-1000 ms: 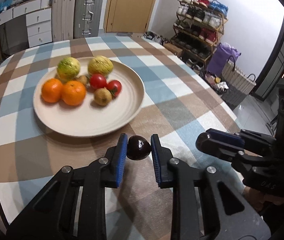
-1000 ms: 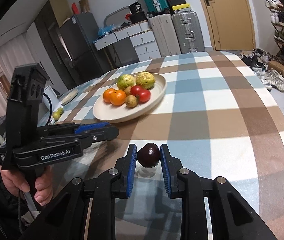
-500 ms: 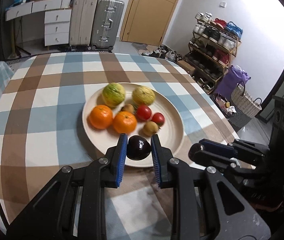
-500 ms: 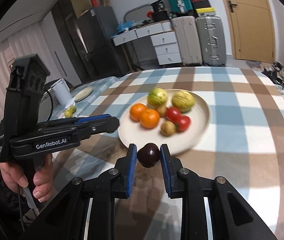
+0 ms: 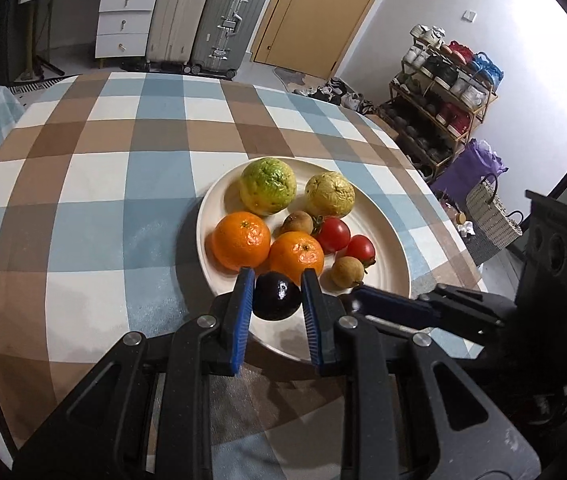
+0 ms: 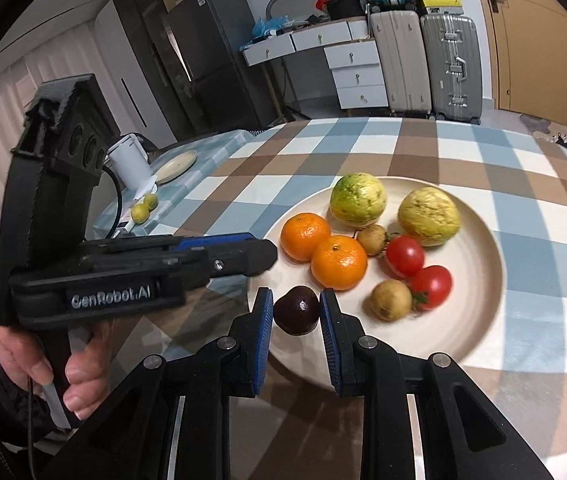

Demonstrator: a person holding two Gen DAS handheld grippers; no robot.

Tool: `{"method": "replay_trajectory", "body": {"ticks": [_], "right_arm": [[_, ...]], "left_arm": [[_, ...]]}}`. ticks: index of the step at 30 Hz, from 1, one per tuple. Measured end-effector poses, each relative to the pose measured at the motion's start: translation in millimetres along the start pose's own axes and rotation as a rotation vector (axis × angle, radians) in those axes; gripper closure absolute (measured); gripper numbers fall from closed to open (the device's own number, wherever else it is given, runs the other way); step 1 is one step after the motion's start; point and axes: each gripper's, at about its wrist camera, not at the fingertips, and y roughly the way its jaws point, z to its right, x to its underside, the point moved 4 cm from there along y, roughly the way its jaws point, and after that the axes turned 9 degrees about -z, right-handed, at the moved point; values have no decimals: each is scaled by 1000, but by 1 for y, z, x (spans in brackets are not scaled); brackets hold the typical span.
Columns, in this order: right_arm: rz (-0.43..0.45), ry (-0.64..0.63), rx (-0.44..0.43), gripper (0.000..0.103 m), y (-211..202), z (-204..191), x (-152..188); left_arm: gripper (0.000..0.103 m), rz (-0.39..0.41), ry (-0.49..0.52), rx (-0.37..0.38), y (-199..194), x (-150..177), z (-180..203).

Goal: Organize fruits

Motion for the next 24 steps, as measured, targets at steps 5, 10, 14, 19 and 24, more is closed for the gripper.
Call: {"method": "replay_trajectory", "body": {"ticks": [5,10,14,19,24], "right_arm": [[-24,-25,27,79,15,-3,-2],[-31,-19,35,79,22,-1,-4],[-43,-14,39,78,27,1,-4],[-14,4,41,50,17,6,-3],[58,35,42,39,-10,11,2]], "left_arm": [[82,-15,8,7,9,-2,-2],[82,-13,17,16,10,-7,2],[82,-16,26,22,11,-9,5],[80,-3,48,17,6,-9,12],[71,16,51,1,-6,-6,16]]}}
